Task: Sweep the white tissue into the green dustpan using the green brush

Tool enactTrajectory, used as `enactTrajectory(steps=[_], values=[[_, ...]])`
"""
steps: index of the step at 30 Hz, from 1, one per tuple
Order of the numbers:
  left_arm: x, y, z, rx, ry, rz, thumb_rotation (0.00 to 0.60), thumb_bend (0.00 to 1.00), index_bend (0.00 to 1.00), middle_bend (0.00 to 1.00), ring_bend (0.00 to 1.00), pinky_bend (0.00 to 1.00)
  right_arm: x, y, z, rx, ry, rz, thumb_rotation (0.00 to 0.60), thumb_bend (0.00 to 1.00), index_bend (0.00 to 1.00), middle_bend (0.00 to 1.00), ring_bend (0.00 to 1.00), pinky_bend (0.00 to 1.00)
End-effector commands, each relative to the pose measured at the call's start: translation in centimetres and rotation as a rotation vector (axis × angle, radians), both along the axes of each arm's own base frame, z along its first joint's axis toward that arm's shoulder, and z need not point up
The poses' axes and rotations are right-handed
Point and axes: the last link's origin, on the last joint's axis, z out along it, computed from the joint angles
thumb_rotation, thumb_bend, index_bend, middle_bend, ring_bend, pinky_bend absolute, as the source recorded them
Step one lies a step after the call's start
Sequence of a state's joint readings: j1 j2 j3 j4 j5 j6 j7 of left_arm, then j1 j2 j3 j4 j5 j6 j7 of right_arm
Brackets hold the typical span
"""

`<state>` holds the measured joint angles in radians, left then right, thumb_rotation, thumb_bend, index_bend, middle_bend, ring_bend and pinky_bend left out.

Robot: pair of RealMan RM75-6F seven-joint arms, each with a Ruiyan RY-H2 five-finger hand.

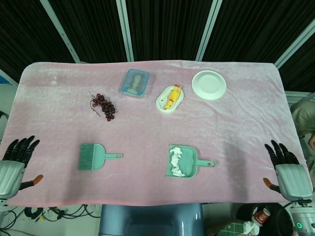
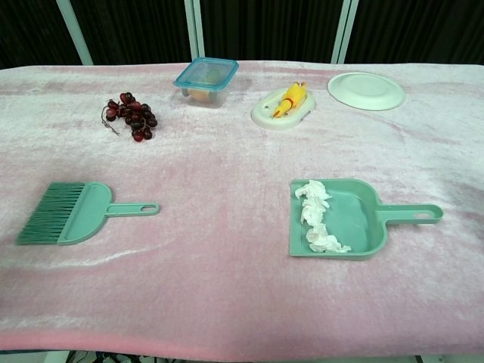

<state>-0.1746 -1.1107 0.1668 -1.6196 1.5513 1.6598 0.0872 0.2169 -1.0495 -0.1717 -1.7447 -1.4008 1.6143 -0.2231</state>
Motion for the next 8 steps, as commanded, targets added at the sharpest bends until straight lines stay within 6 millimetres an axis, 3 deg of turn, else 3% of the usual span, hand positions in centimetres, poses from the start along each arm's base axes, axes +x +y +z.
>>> enactTrajectory(steps=[1,8], values=[[-1.07,-0.85,0.89,0.059,-0.008,0.026,0.600,0.05,0.00,0.00,0.00,0.00,-1.57,1.09,0.15,-0.062,-0.019,-0.018,0.600,0.00,0.00,0.00,0.00,0.18],[-1.69,-0.80,1.69,0.111,-0.051,0.070,0.600,0.05,0.00,0.00,0.00,0.00,-1.85,0.86,0.72,-0.142,-0.074,-0.001,0.600,0.00,0.00,0.00,0.00,0.18]])
